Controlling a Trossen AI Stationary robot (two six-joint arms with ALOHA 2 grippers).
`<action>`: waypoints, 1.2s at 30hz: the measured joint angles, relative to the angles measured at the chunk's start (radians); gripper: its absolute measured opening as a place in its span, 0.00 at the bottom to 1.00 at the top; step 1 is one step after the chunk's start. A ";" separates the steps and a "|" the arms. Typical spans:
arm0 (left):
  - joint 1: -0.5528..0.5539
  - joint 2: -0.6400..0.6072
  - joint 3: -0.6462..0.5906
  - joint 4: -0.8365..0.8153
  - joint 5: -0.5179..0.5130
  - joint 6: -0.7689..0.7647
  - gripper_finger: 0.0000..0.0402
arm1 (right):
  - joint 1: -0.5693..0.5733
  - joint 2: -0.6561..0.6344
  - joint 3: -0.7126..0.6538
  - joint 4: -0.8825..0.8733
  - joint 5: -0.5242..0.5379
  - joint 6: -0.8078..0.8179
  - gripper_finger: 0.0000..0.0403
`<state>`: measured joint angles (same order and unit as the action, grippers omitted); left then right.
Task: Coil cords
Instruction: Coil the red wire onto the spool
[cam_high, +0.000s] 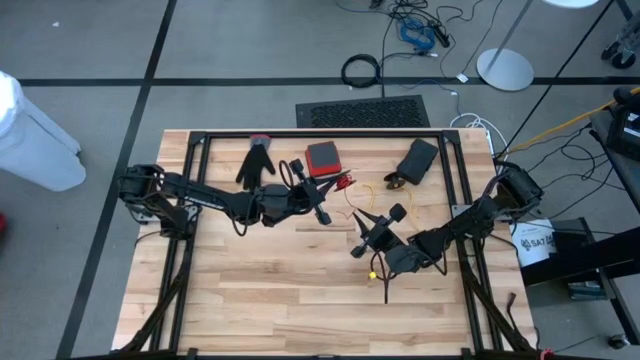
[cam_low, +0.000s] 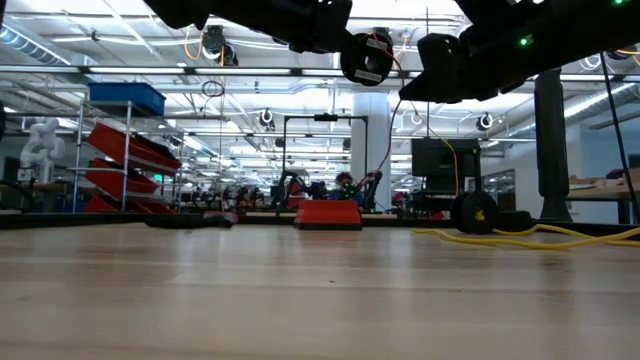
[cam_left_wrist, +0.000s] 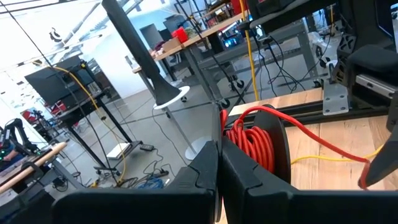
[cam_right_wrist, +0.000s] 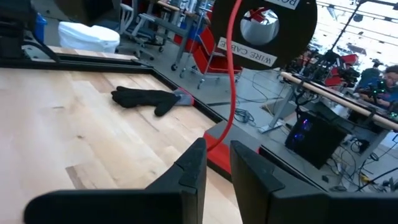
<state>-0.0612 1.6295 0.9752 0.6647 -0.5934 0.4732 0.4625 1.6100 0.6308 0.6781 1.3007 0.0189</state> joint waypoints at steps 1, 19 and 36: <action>0.000 0.000 0.000 0.000 0.000 0.000 0.02 | -0.005 0.000 0.000 0.000 -0.007 0.000 0.15; 0.000 0.000 0.000 -0.002 0.018 -0.021 0.02 | -0.070 0.000 0.000 0.040 -0.182 -0.017 0.01; 0.000 0.000 0.000 -0.021 0.018 -0.023 0.02 | -0.083 0.000 0.000 0.112 -0.204 -0.094 0.00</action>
<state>-0.0614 1.6295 0.9752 0.6440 -0.5751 0.4500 0.3798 1.6100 0.6304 0.7898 1.0966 -0.0753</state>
